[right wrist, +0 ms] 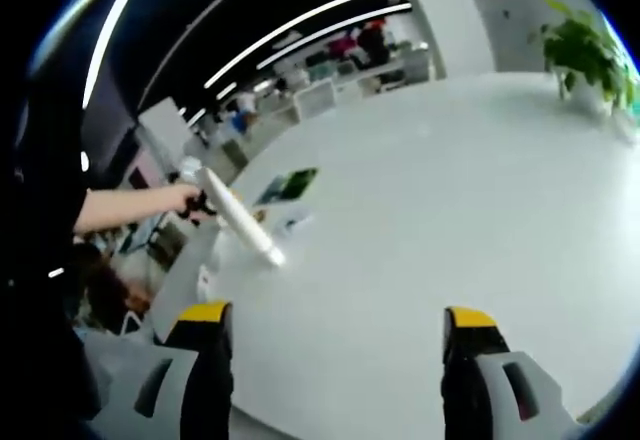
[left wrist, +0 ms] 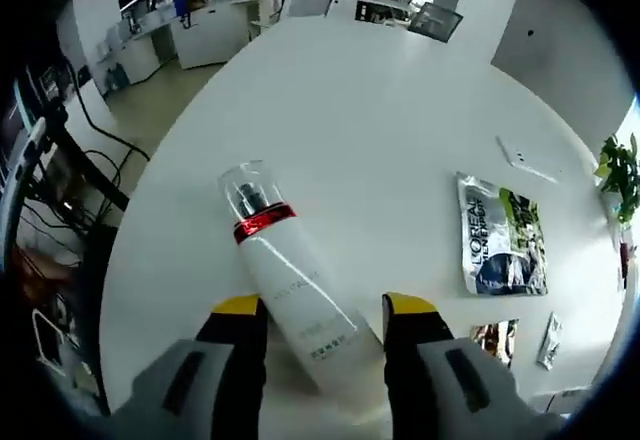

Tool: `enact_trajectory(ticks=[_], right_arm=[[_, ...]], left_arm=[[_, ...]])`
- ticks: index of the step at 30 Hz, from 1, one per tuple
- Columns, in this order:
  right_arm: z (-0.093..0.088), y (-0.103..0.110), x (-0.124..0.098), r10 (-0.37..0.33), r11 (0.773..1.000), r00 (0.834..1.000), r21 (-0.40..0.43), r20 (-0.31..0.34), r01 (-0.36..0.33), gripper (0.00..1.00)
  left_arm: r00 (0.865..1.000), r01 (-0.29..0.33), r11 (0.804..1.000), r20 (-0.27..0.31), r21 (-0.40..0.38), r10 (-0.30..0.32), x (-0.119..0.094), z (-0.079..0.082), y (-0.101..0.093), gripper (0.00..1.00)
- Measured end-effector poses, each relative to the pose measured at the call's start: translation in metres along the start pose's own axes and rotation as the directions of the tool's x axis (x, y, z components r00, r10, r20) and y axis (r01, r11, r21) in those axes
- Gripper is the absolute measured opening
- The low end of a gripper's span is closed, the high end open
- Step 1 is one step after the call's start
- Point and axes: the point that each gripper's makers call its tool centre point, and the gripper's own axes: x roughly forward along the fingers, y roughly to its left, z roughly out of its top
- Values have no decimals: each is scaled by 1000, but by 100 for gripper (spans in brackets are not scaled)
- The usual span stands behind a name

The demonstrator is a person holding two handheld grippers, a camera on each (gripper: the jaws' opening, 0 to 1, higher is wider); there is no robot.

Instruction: Arrange the skincare products in the storage area until every visible bottle or jar stands upright without overlapping.

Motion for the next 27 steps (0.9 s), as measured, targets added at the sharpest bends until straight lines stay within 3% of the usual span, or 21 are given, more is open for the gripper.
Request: enact_trajectory(ticks=[13, 18, 27], right_arm=[[-2, 2, 3, 7, 1000, 1000, 1, -6, -7, 89], [-1, 4, 5, 11, 1000, 1000, -5, -8, -11, 89], [0, 6, 7, 18, 1000, 1000, -8, -7, -18, 88]], left_arm=[[998, 55, 992, 12, 110, -57, -1, -3, 6, 34], [996, 87, 986, -23, 139, -84, -2, -8, 7, 26], [991, 133, 972, -48, 192, -126, -3, -12, 5, 25]])
